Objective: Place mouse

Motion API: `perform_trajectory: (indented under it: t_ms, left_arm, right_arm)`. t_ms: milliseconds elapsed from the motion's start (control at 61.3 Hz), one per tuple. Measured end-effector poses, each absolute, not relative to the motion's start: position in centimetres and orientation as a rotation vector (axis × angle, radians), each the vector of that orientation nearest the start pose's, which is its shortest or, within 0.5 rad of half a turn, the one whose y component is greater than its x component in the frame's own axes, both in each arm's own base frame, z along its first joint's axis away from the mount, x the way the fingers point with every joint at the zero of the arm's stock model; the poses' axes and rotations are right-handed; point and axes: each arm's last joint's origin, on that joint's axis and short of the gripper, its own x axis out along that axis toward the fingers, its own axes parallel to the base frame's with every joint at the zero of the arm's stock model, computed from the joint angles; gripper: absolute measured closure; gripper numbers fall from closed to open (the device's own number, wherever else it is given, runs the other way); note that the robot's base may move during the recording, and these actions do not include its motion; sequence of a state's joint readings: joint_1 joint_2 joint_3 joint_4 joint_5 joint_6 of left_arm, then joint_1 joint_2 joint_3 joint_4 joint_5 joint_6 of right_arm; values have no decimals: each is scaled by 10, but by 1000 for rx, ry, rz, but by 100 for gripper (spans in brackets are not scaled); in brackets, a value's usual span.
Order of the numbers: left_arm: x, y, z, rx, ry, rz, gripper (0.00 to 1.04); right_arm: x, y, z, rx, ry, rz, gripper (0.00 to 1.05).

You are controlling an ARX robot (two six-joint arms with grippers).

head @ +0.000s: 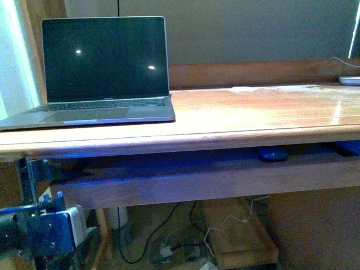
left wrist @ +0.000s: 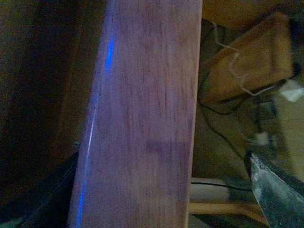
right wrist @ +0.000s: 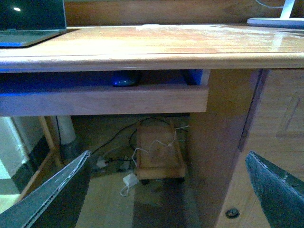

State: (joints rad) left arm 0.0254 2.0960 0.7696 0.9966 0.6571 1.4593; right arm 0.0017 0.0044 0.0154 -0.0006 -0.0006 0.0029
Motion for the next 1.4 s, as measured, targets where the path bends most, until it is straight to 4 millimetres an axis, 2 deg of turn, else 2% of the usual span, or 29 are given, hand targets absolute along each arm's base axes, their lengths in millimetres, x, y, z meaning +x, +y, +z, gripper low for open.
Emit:
perform_trajectory:
  t_ms: [179, 473, 636, 702, 800, 865, 930, 1028, 1093, 1142, 1175, 1191, 1256, 1338, 1403]
  left_arm:
    - [334, -9, 103, 1050, 77, -945, 7]
    - [275, -9, 133, 605, 259, -1252, 7]
    - [249, -14, 150, 360, 333, -1289, 7]
    - [243, -19, 156, 315, 331, -1243, 8]
    - [243, -25, 174, 257, 302, -1070, 8]
    - [245, -25, 202, 203, 208, -935, 8]
    - [238, -24, 236, 106, 100, -804, 8]
    - [214, -22, 259, -91, 78, -705, 8]
    - [189, -20, 263, -235, 112, -640, 8]
    - [177, -19, 262, -275, 124, -616, 8]
    - [167, -19, 261, -274, 117, -536, 11]
    - [157, -20, 258, -242, 100, -418, 16]
    - [128, -14, 241, -115, 65, -154, 32]
    - [114, -4, 230, -69, 25, -42, 44]
    - [110, -1, 226, -47, 1, 0, 55]
  right_arm:
    - [97, 0, 168, 3, -10, 2, 7]
    - [97, 0, 168, 3, -10, 2, 7]
    - [97, 0, 168, 3, -10, 2, 7]
    - [97, 0, 168, 3, -10, 2, 7]
    - [97, 0, 168, 3, -10, 2, 7]
    - [97, 0, 168, 3, -10, 2, 7]
    - [97, 0, 168, 3, -10, 2, 7]
    - [97, 0, 168, 3, -10, 2, 7]
    - [97, 0, 168, 3, -10, 2, 7]
    - [97, 0, 168, 3, -10, 2, 7]
    - [97, 0, 168, 3, -10, 2, 7]
    - [97, 0, 168, 3, -10, 2, 7]
    - [97, 0, 168, 3, -10, 3, 7]
    - [97, 1, 167, 60, 63, 15, 7]
    - [99, 2, 173, 97, 111, 25, 7]
